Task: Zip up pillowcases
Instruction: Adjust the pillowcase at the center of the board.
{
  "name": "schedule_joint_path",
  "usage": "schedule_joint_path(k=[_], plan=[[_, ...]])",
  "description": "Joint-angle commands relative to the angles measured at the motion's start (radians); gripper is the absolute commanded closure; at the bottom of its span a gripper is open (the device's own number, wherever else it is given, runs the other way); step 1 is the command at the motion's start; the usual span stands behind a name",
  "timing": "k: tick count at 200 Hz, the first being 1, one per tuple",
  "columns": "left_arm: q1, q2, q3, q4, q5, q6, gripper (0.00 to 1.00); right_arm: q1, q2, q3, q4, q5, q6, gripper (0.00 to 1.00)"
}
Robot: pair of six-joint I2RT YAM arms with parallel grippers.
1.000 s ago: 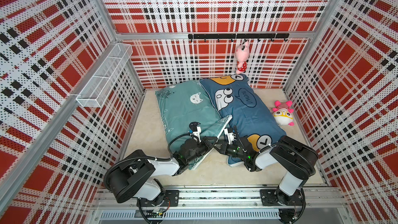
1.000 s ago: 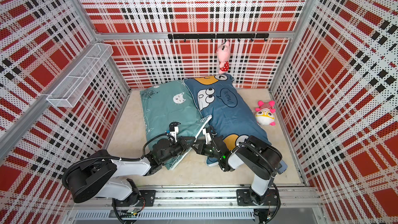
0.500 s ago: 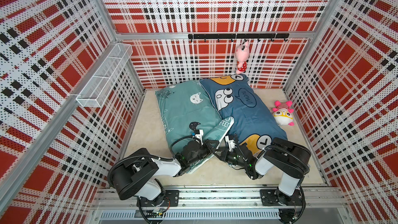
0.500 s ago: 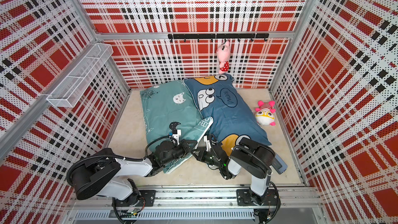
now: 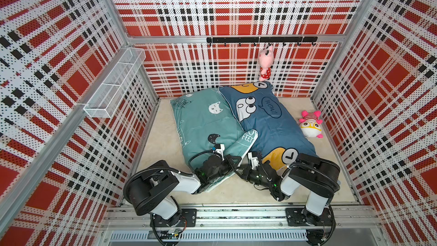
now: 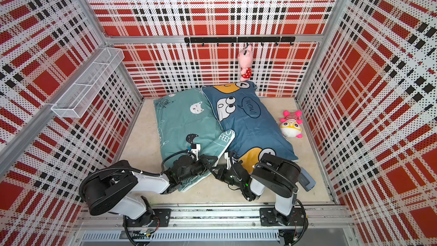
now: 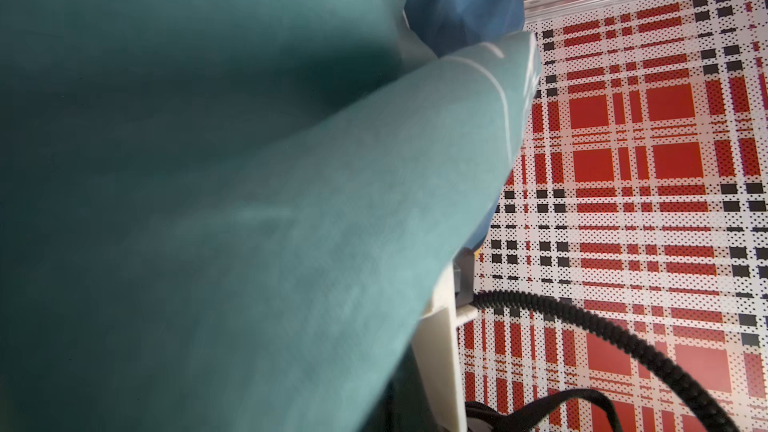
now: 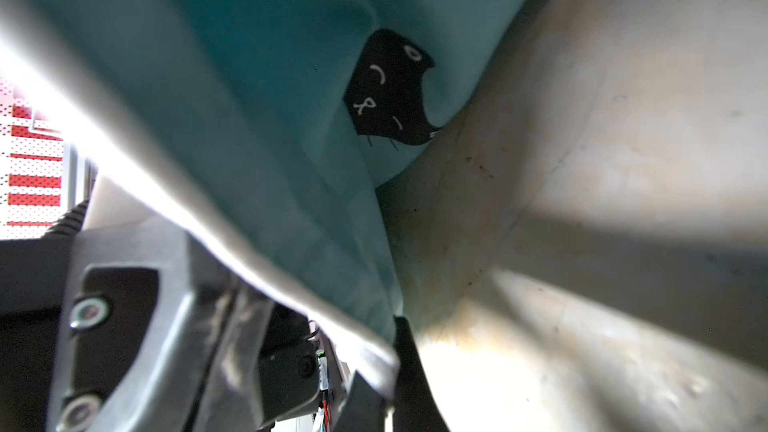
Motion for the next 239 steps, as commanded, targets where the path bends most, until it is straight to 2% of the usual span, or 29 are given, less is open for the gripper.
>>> schedule_joint_path(k=[1,37,46,62,79,122,141,166,214,239], plan=[[0.002,0.003,0.041,0.125,-0.023,0.003,1.00,0.031,-0.033,-0.025,-0.095,-0.018,0.017,1.00],[-0.005,0.012,0.044,0.132,-0.023,0.004,1.00,0.044,-0.044,-0.035,-0.110,-0.013,0.028,1.00],[-0.010,0.010,0.037,0.132,-0.025,0.005,1.00,0.042,-0.053,-0.045,-0.113,-0.004,0.030,0.95],[-0.016,0.003,0.018,0.139,-0.027,0.000,1.00,0.036,-0.082,-0.070,-0.123,0.010,0.035,0.78],[-0.020,-0.011,-0.003,0.144,-0.032,-0.007,1.00,0.025,-0.116,-0.095,-0.134,0.017,0.033,0.71],[-0.035,-0.023,-0.017,0.144,-0.038,-0.011,1.00,0.016,-0.154,-0.056,-0.174,-0.013,0.003,0.71],[-0.036,-0.018,-0.025,0.162,-0.038,-0.019,1.00,0.005,-0.169,-0.065,-0.130,-0.014,-0.002,0.66],[-0.036,-0.016,-0.031,0.186,-0.026,-0.030,1.00,-0.062,-0.197,-0.099,-0.064,-0.044,-0.011,0.60],[-0.036,-0.025,-0.041,0.187,-0.026,-0.036,1.00,-0.098,-0.252,0.010,-0.243,-0.082,-0.121,0.60],[-0.039,-0.028,-0.038,0.187,-0.026,-0.037,1.00,-0.120,-0.223,0.024,-0.215,-0.098,-0.130,0.60]])
